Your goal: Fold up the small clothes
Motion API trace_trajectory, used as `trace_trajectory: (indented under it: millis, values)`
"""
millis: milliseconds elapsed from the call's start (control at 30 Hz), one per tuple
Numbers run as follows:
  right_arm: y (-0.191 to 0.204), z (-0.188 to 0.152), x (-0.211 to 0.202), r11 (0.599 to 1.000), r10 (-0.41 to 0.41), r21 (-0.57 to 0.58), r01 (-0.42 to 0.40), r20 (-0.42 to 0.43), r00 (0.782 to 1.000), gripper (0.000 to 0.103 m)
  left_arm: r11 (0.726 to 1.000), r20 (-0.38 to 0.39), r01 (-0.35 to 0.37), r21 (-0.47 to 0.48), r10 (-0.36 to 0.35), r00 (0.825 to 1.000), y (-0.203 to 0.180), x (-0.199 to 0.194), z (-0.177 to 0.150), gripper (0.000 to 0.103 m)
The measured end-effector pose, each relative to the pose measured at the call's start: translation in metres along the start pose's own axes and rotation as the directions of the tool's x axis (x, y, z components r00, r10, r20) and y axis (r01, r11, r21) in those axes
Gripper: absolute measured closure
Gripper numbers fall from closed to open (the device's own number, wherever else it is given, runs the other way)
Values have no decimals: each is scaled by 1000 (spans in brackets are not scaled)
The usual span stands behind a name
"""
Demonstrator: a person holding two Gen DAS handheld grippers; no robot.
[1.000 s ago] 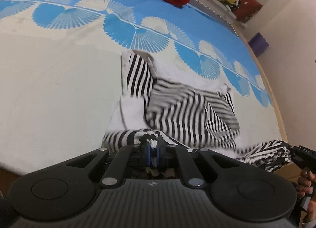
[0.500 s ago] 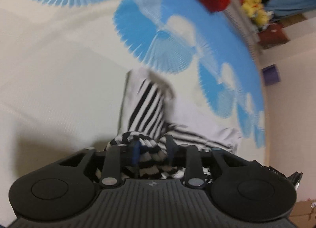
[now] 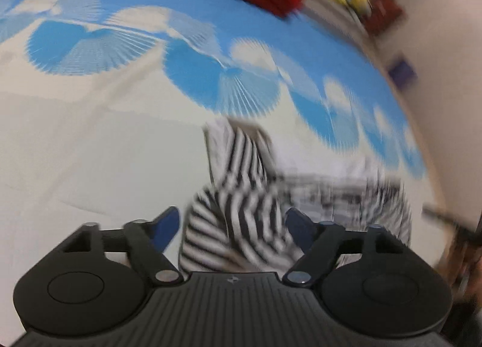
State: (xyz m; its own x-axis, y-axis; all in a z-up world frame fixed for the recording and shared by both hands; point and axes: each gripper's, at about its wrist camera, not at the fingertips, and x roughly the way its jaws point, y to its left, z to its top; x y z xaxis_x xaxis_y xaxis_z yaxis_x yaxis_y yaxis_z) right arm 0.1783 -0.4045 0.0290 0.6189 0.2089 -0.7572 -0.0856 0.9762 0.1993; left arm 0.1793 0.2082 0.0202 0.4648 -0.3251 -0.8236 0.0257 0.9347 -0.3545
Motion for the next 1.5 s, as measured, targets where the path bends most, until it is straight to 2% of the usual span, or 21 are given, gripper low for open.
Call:
trace_trajectory:
  millis: [100,233,333,400,500,600,633,667,700,733,767,800,867,900,967,1067,1133,1233,1300,1367,1500]
  values:
    - [18,-8,10,993,-23,-120,20,-27,999,35,990,-60,-28,137,36,998,-19,16,-13,19]
    - [35,-6,26,976,-62,-208,57,-19,998,35,955,-52,-102,279,121,991,-39,39,-22,19]
    - [44,-3,39,968,-84,-239,79,-9,996,35,924,-12,-159,348,174,985,-47,54,-24,19]
    - [49,-3,49,956,-109,-273,103,-9,994,35,907,-16,-195,373,216,976,-51,65,-22,19]
    - [57,-3,63,935,-160,-320,151,-4,987,35,907,-16,-220,359,241,970,-53,75,-15,21]
    - [63,0,72,926,-172,-340,164,6,985,37,909,7,-230,347,242,970,-58,81,-7,27]
    - [64,1,74,925,-174,-343,165,6,985,38,910,13,-230,346,240,971,-60,82,-5,32]
    - [66,2,77,924,-174,-347,163,2,985,42,911,18,-228,344,236,972,-62,83,-2,40]
    - [67,3,79,923,-171,-349,160,1,985,53,914,21,-220,341,227,974,-64,84,0,46]
    - [67,4,81,925,-161,-350,150,-4,987,59,918,21,-210,336,216,976,-64,85,4,59]
    - [68,4,82,928,-145,-348,132,-11,989,73,923,19,-201,328,206,978,-64,84,7,70]
    - [69,4,83,932,-128,-344,113,-21,992,83,933,17,-189,306,193,981,-62,84,11,75]
    - [73,5,87,930,-123,-352,104,-30,992,92,961,29,-164,222,161,986,-53,79,23,96]
    - [74,6,87,928,-127,-357,109,-25,992,97,971,44,-152,186,146,988,-50,75,28,98]
    - [74,14,83,939,-110,-326,106,8,994,98,984,107,-140,110,129,986,-44,65,38,101]
    - [66,33,64,971,-83,-208,115,155,984,99,990,202,-138,38,128,971,-45,54,49,101]
    - [61,43,54,989,-73,-105,102,248,966,99,989,295,-146,32,130,947,-55,49,58,101]
    - [66,53,61,988,-118,-63,143,304,946,99,977,404,-211,24,183,896,-71,53,72,101]
    - [70,61,71,986,-139,-48,162,316,939,99,974,410,-226,-23,215,886,-71,63,82,101]
    - [72,68,82,985,-152,-32,170,316,937,99,967,381,-249,-52,250,890,-67,78,88,101]
    - [77,72,117,972,-209,-53,231,263,942,99,959,277,-275,-65,282,919,-54,116,94,100]
